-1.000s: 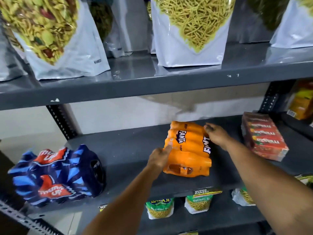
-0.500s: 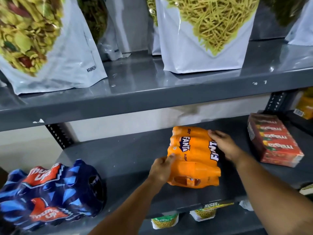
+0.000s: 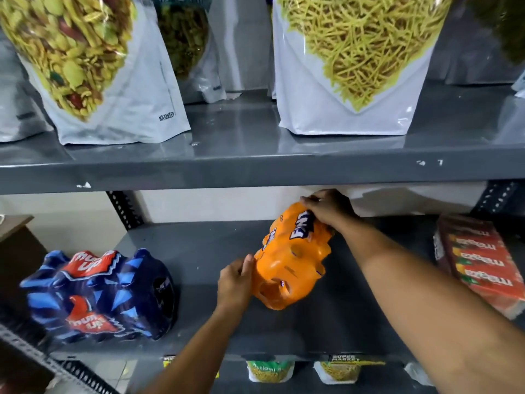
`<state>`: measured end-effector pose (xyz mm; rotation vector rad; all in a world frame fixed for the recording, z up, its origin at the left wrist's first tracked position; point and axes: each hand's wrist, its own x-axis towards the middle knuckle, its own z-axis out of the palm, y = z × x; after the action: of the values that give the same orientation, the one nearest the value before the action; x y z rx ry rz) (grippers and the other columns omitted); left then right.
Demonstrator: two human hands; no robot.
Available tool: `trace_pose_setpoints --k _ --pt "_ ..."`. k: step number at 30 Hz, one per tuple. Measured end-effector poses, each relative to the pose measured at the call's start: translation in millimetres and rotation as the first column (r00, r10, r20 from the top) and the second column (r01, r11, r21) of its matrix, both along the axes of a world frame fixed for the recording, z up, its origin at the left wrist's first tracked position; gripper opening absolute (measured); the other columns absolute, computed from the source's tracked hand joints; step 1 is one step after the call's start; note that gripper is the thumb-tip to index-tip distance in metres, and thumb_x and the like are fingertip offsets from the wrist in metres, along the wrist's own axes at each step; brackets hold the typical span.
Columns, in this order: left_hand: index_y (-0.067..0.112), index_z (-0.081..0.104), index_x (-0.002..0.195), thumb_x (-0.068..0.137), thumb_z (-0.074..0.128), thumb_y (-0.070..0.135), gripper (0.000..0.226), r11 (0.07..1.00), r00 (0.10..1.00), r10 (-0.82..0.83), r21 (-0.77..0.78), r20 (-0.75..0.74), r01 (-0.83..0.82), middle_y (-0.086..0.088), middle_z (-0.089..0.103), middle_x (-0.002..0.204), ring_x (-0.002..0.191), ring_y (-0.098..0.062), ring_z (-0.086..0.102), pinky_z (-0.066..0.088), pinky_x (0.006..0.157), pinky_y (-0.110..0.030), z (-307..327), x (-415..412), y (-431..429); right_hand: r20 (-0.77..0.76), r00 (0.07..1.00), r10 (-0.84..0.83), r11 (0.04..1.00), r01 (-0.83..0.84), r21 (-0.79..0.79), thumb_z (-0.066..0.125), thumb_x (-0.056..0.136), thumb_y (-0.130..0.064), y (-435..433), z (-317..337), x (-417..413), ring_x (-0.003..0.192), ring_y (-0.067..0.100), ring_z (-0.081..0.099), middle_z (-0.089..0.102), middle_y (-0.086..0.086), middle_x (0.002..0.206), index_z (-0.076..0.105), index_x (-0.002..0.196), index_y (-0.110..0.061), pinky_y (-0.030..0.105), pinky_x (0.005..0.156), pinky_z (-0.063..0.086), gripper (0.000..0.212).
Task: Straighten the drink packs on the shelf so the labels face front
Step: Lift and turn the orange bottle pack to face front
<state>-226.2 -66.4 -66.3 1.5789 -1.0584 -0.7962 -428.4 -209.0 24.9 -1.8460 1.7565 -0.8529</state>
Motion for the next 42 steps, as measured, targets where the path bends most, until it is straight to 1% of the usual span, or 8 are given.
trace_pose_setpoints --k 5,8,15,23,29,32,35,42 --pt "0.022 0.071 0.103 0.091 0.04 0.065 0.055 0.99 0.975 -0.108 -0.115 -0.195 0.086 0.001 0.075 0.104 0.099 -0.011 0.068 0.055 0.085 -0.031 -9 -12 23 0.042 0.993 0.107 0.994 -0.108 0.018 0.054 0.09 -0.052 -12 0 25 0.113 0.03 0.06 0.066 0.009 0.127 0.068 0.117 -0.019 0.03 0.085 0.043 0.045" --pt "0.021 0.041 0.147 0.087 0.041 0.07 0.077 0.994 0.972 -0.041 -0.108 -0.231 0.016 -0.004 0.048 0.15 0.136 -0.018 0.046 0.038 0.113 -0.045 -6 -19 30 0.121 0.978 0.171 0.983 -0.177 0.044 0.054 0.092 -0.047 -16 -4 36 0.114 0.027 0.06 0.065 0.009 0.13 0.065 0.123 -0.021 0.037 0.096 0.049 0.042" --pt "0.026 0.005 0.156 0.084 0.039 0.064 0.088 0.998 0.974 0.025 -0.043 -0.223 -0.036 -0.002 0.023 0.163 0.146 -0.022 0.03 0.032 0.117 -0.047 3 -23 33 0.15 0.962 0.228 0.968 -0.241 0.071 0.055 0.093 -0.035 -28 -8 47 0.121 0.029 0.055 0.059 0.01 0.137 0.061 0.127 -0.021 0.042 0.1 0.047 0.038" --pt "0.029 -0.009 0.155 0.087 0.028 0.063 0.084 0.993 0.983 0.111 -0.017 -0.145 -0.115 0.004 -0.002 0.167 0.152 -0.019 0.01 0.02 0.122 -0.041 -11 -60 52 0.27 0.937 0.223 0.959 -0.26 0.111 0.041 0.096 -0.053 -24 -31 41 0.12 0.03 0.054 0.056 0.014 0.137 0.052 0.132 -0.016 0.044 0.097 0.046 0.053" --pt "0.026 0.031 0.152 0.083 0.029 0.077 0.085 0.989 0.94 0.146 0.023 -0.307 -0.146 -0.004 0.039 0.157 0.141 -0.025 0.041 0.033 0.115 -0.045 -6 -20 25 0.207 0.967 0.149 0.989 -0.147 -0.024 0.043 0.085 -0.07 9 -43 8 0.101 0.022 0.061 0.068 0.003 0.113 0.063 0.108 -0.03 0.035 0.079 0.048 0.051" --pt "0.02 0.065 0.123 0.094 0.033 0.062 0.06 0.992 0.914 0.126 0.033 -0.386 -0.123 -0.012 0.075 0.111 0.091 -0.019 0.076 0.063 0.071 -0.04 3 1 6 0.218 0.973 0.073 0.989 -0.041 -0.145 0.042 0.079 -0.079 37 -60 -9 0.093 0.021 0.067 0.073 0.002 0.101 0.068 0.107 -0.027 0.039 0.083 0.053 0.065" --pt "0.025 0.072 0.099 0.096 0.035 0.06 0.051 0.997 0.905 0.075 0.048 -0.419 -0.061 -0.004 0.081 0.085 0.071 -0.017 0.077 0.059 0.05 -0.031 9 10 -7 0.33 0.943 0.039 0.985 0.019 -0.173 0.048 0.072 -0.084 58 -76 -16 0.082 0.016 0.07 0.073 0.0 0.085 0.068 0.091 -0.026 0.043 0.079 0.058 0.064" --pt "0.024 0.069 0.113 0.095 0.032 0.063 0.057 0.998 0.876 0.014 0.061 -0.482 0.017 -0.007 0.081 0.092 0.085 -0.027 0.077 0.063 0.069 -0.046 5 6 -15 0.567 0.802 0.186 0.982 -0.171 -0.08 0.049 0.07 -0.083 71 -91 -23 0.117 0.018 0.058 0.054 0.009 0.136 0.046 0.138 -0.03 0.044 0.095 0.05 0.086"
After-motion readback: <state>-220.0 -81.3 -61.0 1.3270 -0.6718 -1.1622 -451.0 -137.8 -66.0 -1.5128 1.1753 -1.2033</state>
